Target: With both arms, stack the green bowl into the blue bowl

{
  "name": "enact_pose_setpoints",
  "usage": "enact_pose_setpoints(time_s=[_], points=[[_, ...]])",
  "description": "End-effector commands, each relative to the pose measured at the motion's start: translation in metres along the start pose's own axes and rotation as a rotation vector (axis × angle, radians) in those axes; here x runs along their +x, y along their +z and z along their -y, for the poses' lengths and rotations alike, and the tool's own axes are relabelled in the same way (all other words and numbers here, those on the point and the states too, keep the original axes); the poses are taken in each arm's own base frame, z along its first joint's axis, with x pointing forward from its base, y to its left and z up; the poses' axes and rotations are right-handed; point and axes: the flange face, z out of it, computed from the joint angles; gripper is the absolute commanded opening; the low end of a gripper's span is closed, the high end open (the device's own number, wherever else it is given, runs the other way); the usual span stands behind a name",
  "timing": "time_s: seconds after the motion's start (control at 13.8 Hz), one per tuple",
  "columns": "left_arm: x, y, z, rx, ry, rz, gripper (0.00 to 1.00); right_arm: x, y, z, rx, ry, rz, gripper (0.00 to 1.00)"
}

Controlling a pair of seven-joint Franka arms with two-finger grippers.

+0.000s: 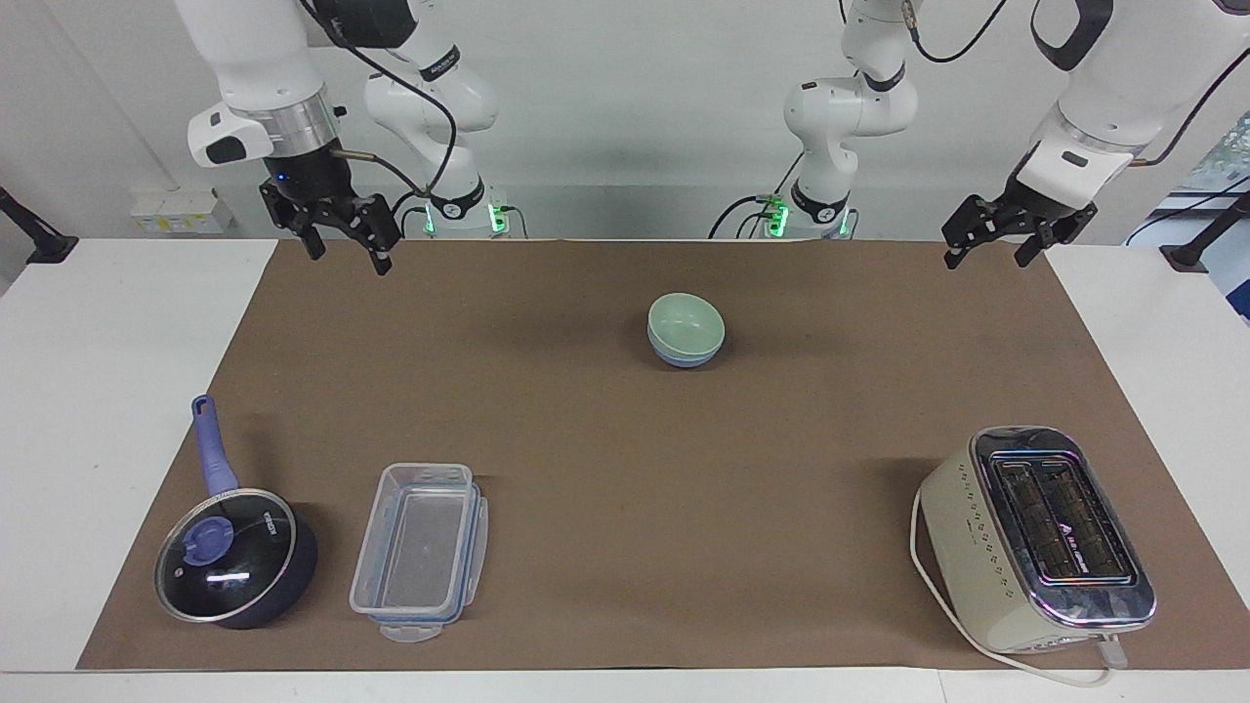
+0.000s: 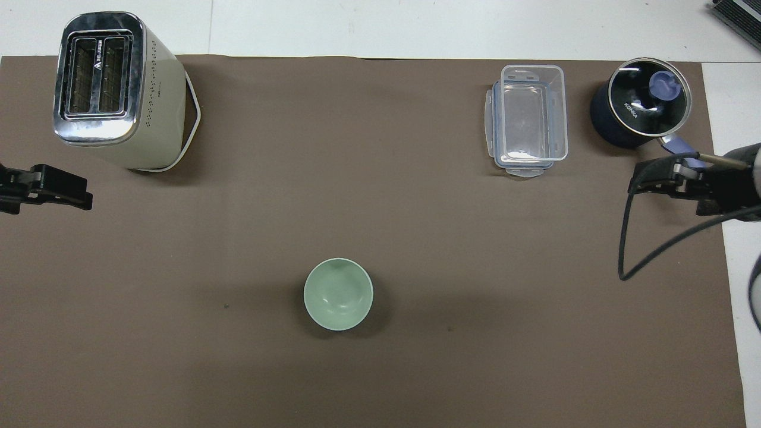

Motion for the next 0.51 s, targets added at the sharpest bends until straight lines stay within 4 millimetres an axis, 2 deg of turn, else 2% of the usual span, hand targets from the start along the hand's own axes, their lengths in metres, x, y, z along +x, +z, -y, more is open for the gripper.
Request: enact_pose_setpoints(time_s=[0.0, 0.14, 0.43], points=[[0.000, -0.003, 0.003, 0.013, -0.004, 0.006, 1.00, 0.014, -0.015, -0.004, -0.041, -0.057, 0.038, 1.00], [0.000, -0.003, 0.003, 0.013, -0.004, 0.006, 1.00, 0.024, -0.023, -0.004, -0.067, -0.102, 0.045, 1.00], [0.000, -0.003, 0.003, 0.013, -0.004, 0.006, 1.00, 0.030, -0.014, -0.002, -0.069, -0.124, 0.057, 1.00]])
